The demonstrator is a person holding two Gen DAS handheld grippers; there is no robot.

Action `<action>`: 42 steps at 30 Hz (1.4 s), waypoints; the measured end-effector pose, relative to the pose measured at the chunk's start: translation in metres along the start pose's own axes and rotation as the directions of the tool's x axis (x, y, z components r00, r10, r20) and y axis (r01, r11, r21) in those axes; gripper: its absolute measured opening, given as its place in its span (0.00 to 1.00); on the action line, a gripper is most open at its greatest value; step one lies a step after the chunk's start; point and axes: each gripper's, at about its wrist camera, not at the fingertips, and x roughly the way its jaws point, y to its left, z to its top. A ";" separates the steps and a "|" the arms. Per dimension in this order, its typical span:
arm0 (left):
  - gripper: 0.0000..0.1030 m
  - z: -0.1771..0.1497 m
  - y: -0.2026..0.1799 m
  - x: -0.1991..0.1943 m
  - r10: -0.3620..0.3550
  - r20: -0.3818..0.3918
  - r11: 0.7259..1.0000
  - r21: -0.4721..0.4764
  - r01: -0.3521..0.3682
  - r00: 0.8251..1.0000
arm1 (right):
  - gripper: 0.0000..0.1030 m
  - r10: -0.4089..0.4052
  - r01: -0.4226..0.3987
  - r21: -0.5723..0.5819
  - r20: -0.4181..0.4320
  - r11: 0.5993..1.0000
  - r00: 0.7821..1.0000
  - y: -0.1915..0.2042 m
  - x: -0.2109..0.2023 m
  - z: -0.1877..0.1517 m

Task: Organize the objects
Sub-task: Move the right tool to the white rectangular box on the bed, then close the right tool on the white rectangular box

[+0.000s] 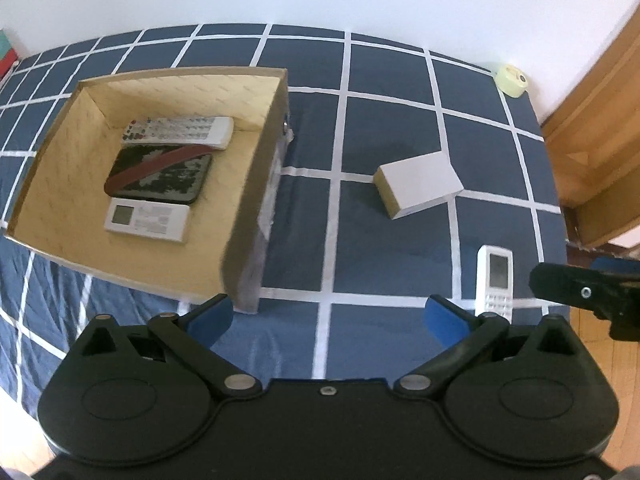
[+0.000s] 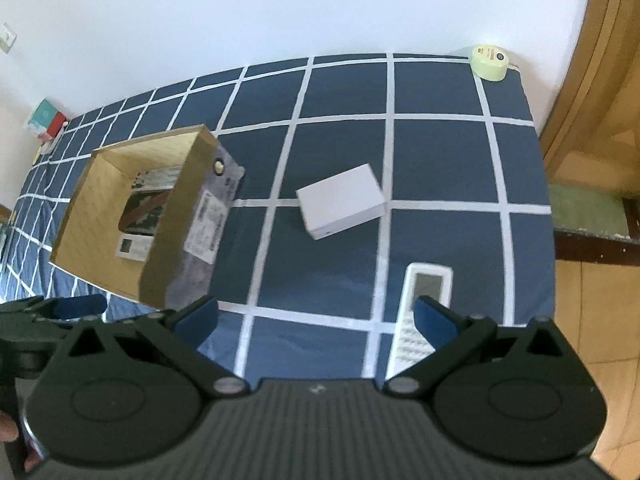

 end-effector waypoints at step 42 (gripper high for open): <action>1.00 0.089 -0.045 0.179 -0.022 -0.202 0.975 -0.222 -0.024 0.979 | 0.97 0.129 -0.179 -0.135 -0.316 0.975 0.940 -0.064 0.214 0.130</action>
